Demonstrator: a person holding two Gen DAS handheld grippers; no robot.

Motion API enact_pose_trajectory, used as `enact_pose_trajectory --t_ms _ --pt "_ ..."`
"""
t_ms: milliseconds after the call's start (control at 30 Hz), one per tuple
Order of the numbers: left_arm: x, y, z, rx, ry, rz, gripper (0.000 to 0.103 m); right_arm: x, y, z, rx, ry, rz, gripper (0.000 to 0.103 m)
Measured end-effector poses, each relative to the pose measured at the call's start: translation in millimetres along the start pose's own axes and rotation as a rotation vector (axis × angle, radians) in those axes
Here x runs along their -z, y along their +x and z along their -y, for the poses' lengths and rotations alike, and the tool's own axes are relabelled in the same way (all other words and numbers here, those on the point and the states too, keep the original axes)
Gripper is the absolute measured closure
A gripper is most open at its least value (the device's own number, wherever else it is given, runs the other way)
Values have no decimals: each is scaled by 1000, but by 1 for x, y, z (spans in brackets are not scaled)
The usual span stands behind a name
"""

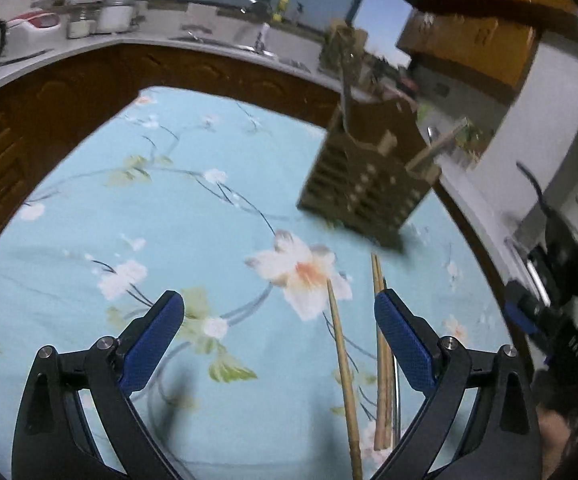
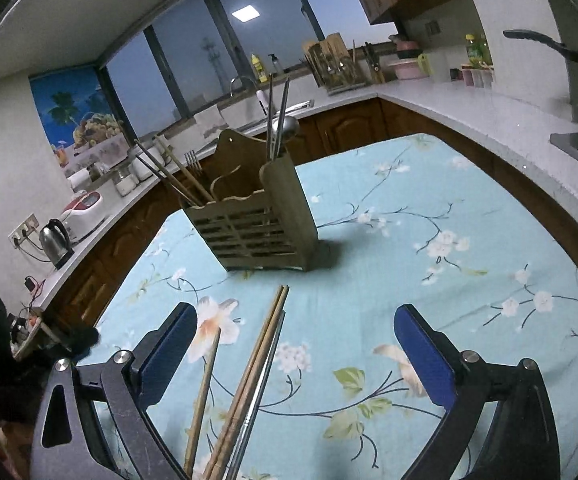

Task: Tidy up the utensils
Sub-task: 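Move both tools back down to the remaining chopsticks on the tablecloth, then close the left tool on a wooden chopstick while the right tool grasps another wooden chopstick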

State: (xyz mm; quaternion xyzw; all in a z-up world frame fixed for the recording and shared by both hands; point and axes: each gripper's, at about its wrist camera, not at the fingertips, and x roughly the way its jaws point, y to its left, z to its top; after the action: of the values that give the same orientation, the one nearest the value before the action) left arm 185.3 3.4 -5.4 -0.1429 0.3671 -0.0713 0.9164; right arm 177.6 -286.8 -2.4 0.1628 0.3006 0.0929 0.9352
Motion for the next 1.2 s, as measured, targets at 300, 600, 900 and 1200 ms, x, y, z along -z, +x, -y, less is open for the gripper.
enact_pose_trajectory --t_ms 300,600,900,1200 --pt "6 44 31 6 91 -129 22 -2 26 4 -9 14 -56 21" --pt "8 79 43 -2 129 -206 36 -6 92 1 -35 10 -207 70" --pt "8 94 43 -1 167 -229 52 -4 148 -12 -6 -47 -319 88" --pt "6 100 47 -7 214 -221 56 -4 161 -26 28 -122 -337 90"
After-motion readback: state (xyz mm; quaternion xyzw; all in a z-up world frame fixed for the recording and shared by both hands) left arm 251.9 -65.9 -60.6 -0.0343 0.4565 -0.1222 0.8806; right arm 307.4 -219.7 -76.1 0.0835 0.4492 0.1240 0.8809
